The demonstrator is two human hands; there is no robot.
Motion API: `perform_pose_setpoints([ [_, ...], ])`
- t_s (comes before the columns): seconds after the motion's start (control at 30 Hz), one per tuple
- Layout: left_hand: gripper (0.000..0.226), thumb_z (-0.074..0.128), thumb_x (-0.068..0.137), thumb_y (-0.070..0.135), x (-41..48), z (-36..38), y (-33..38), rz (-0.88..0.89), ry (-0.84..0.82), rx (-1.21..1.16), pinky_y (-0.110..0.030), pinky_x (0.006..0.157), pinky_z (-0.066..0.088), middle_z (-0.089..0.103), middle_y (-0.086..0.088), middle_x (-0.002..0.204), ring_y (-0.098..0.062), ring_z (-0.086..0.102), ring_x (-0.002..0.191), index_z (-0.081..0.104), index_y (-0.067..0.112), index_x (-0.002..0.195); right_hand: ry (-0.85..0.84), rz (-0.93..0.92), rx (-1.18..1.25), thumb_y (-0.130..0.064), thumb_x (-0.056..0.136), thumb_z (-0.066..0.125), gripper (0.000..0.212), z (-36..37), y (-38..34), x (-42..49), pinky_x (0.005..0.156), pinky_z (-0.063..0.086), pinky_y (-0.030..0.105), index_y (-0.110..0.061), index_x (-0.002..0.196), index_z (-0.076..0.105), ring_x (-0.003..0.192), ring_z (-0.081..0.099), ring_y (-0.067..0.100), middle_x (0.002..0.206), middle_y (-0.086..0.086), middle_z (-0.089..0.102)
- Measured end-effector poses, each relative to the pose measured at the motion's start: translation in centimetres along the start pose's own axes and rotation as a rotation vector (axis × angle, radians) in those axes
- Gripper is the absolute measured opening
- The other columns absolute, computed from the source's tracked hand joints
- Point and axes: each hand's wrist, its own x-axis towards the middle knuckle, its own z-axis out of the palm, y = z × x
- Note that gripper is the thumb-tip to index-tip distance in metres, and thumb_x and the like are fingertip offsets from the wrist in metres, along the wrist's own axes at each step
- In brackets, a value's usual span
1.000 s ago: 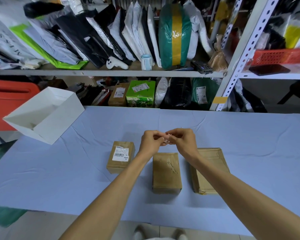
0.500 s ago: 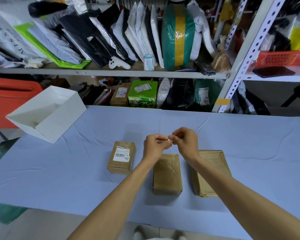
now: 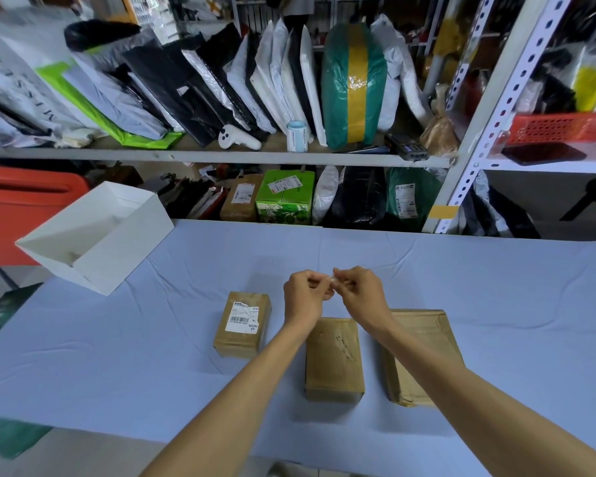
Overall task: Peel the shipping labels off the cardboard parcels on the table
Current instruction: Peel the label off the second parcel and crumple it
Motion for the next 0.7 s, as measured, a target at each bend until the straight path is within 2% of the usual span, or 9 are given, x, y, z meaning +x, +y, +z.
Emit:
perform_pose_setpoints([
  [0.07,0.016,0.063,0.091,0.017,0.0,0.0,-0.3,-0.002,-0.003,0.016,-0.011,0.059,0.053,0.068,0.003,0.065,-0.004,0.067,0.058,0.070,0.006,0.083,-0.053,-0.019,-0.095,-0.015,0.097,0.056,0.023,-0.1,0.0,0.0,0.076,0.051,0.031,0.001,0.105,0.071,0.082,0.062,0.024,0.091,0.016,0.064],
  [0.13,0.018,0.062,0.093,0.018,-0.1,0.1,-0.5,-0.008,-0.002,0.032,-0.007,0.055,0.049,0.066,0.004,0.064,-0.002,0.064,0.056,0.069,0.004,0.085,-0.108,-0.043,-0.167,-0.017,0.098,0.053,0.026,-0.1,-0.1,-0.1,0.074,0.048,0.034,0.000,0.098,0.072,0.082,0.059,0.027,0.089,0.017,0.062],
  [0.2,0.017,0.059,0.094,0.020,-0.1,0.3,-0.4,-0.007,-0.013,0.052,-0.007,0.056,0.049,0.068,0.002,0.070,-0.003,0.065,0.062,0.067,0.007,0.086,-0.109,-0.064,-0.146,-0.020,0.097,0.054,0.028,-0.3,-0.4,-0.2,0.071,0.047,0.036,-0.001,0.090,0.074,0.079,0.057,0.026,0.083,0.017,0.064],
  [0.27,0.015,0.058,0.095,0.022,-0.1,0.6,-0.2,-0.016,-0.015,0.074,-0.016,0.066,0.054,0.070,-0.002,0.082,-0.010,0.067,0.073,0.065,0.010,0.090,-0.053,-0.066,-0.050,-0.019,0.094,0.058,0.024,-0.3,-0.9,-0.4,0.067,0.048,0.034,-0.005,0.087,0.077,0.073,0.058,0.022,0.075,0.014,0.066],
  [0.37,0.018,0.065,0.090,0.027,0.0,0.5,0.2,-0.125,0.035,0.036,-0.031,0.077,0.057,0.067,-0.002,0.097,-0.018,0.066,0.087,0.063,0.012,0.100,0.025,-0.037,0.074,-0.012,0.088,0.064,0.017,-0.1,-1.4,-0.6,0.052,0.039,0.023,-0.006,0.078,0.076,0.052,0.050,0.011,0.058,0.008,0.063],
  [0.43,0.017,0.069,0.088,0.024,0.2,0.3,0.4,-0.249,0.000,-0.067,-0.025,0.069,0.059,0.070,-0.006,0.099,-0.017,0.069,0.079,0.065,0.012,0.099,0.009,-0.016,0.096,-0.008,0.086,0.064,0.015,0.1,-1.3,-0.8,0.050,0.042,0.018,-0.005,0.078,0.076,0.051,0.054,0.008,0.059,0.006,0.066],
  [0.5,0.003,0.068,0.088,0.016,0.1,0.3,0.6,-0.304,-0.058,-0.130,-0.013,0.057,0.054,0.072,-0.009,0.096,-0.015,0.070,0.073,0.069,0.014,0.090,0.009,0.019,0.126,-0.004,0.086,0.063,0.012,0.2,-0.9,-0.9,0.058,0.051,0.017,-0.004,0.089,0.075,0.064,0.066,0.012,0.070,0.008,0.071],
  [0.6,0.006,0.068,0.087,0.008,-0.1,0.2,0.6,-0.274,-0.038,-0.130,-0.015,0.065,0.056,0.073,-0.007,0.093,-0.015,0.071,0.075,0.071,0.013,0.085,0.052,0.087,0.196,-0.002,0.086,0.065,0.018,0.0,-0.5,-0.8,0.065,0.056,0.023,-0.005,0.104,0.062,0.072,0.069,0.017,0.078,0.010,0.070],
  [0.7,0.006,0.069,0.086,0.010,-0.4,0.2,0.5,-0.189,0.002,-0.081,-0.020,0.070,0.058,0.074,-0.005,0.085,-0.016,0.072,0.073,0.072,0.013,0.082,0.051,0.093,0.183,-0.004,0.084,0.070,0.007,-0.2,-0.5,-0.7,0.061,0.054,0.019,-0.005,0.090,0.065,0.068,0.069,0.013,0.073,0.006,0.070],
])
